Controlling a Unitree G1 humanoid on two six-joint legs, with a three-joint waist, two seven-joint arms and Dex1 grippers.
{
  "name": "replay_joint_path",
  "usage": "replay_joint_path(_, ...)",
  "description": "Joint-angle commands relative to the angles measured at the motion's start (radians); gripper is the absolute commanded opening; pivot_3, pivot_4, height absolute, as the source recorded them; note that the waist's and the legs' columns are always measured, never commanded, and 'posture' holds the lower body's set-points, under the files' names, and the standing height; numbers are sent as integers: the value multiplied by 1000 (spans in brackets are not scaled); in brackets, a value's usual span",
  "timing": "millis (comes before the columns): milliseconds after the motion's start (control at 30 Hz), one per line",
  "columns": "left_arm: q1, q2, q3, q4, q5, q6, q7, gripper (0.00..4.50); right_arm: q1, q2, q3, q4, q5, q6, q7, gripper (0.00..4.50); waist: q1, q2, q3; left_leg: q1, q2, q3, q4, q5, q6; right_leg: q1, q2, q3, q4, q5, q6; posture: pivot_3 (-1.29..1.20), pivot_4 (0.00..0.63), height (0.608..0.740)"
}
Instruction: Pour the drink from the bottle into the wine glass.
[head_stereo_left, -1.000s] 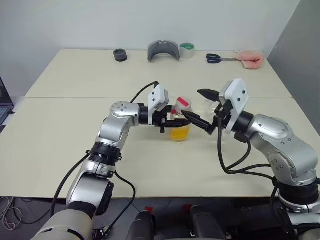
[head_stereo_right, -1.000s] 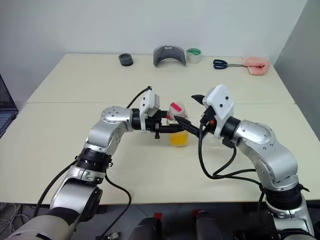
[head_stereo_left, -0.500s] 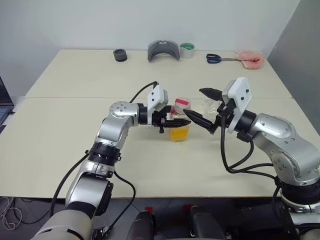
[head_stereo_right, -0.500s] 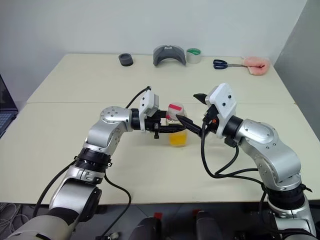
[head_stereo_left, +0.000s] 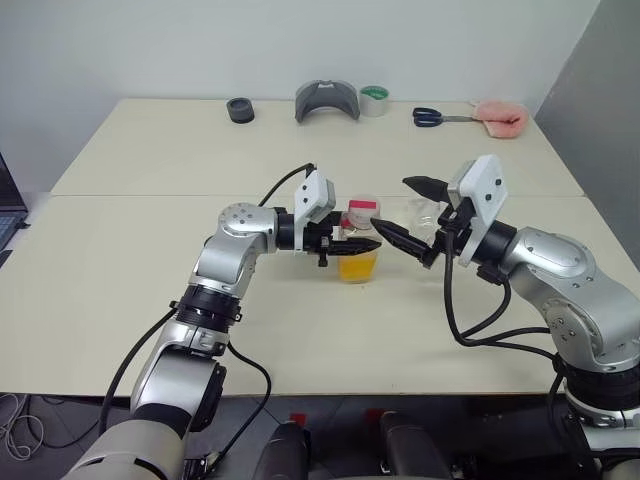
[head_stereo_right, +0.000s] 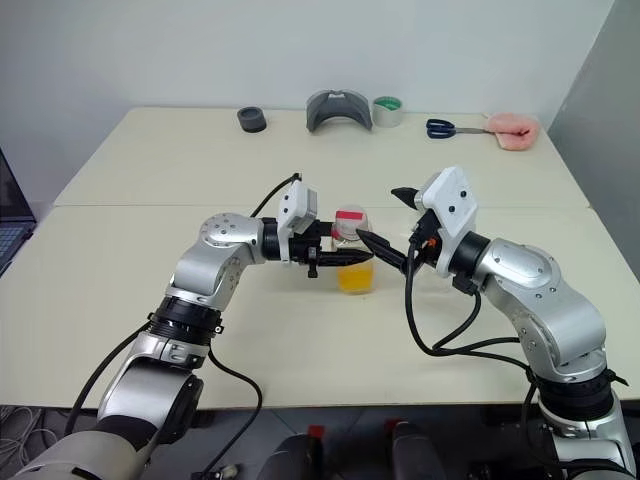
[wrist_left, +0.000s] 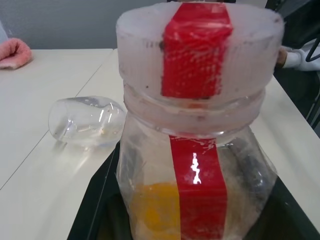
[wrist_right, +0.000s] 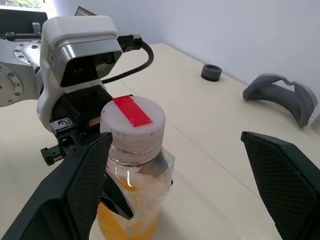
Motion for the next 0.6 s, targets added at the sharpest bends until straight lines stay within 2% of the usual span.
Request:
replay_joint_path(33, -5, -2, 3, -48, -18, -12, -13, 1813, -6, -8, -39, -16, -8, -14, -13, 4382, 0, 0, 0, 0, 0, 0, 0, 0, 0, 0, 0, 0, 0, 0, 0, 0, 150, 740)
replay_joint_path(600, -10, -4, 3, -48, -17, -10, -10, 1813, -5, -14, -40, -32, 14, -7, 1, 4382, 0, 0, 0, 0, 0, 0, 0, 0, 0, 0, 0, 0, 0, 0, 0, 0, 150, 740)
